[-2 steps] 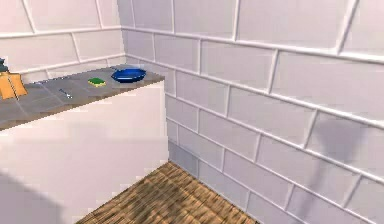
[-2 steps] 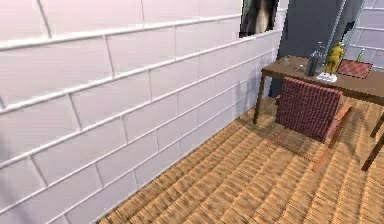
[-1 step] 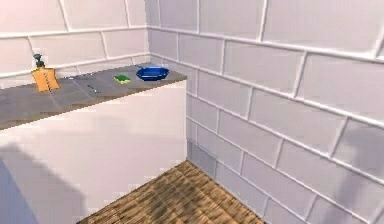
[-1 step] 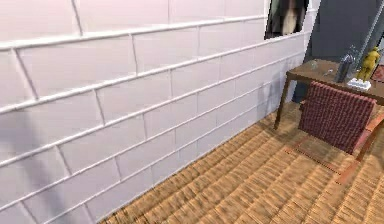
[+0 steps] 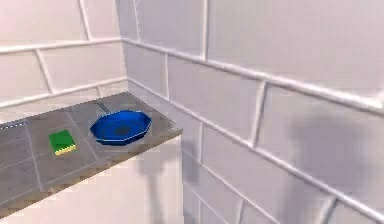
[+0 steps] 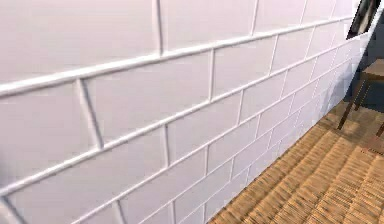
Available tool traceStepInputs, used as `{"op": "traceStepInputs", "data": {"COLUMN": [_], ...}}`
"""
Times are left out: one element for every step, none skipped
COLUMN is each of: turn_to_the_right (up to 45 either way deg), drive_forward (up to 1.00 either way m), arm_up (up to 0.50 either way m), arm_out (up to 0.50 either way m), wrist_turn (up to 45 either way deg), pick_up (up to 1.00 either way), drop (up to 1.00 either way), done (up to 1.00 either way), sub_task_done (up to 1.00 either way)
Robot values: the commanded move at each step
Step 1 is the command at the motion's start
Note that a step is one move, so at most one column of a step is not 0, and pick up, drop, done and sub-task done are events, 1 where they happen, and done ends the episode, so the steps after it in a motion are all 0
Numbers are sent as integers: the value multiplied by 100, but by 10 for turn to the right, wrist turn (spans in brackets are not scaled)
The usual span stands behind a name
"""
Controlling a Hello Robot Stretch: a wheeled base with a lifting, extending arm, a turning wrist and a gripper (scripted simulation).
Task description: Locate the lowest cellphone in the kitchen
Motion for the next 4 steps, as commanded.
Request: {"op": "traceStepInputs", "data": {"turn_to_the_right": [-450,450,450,450], "drive_forward": [0,0,0,0], "arm_up": [0,0,0,0], "arm_out": [0,0,0,0], "wrist_turn": [0,0,0,0], "pick_up": [0,0,0,0], "drop": [0,0,0,0], "done": [0,0,0,0], "sub_task_done": [0,0,0,0]}}
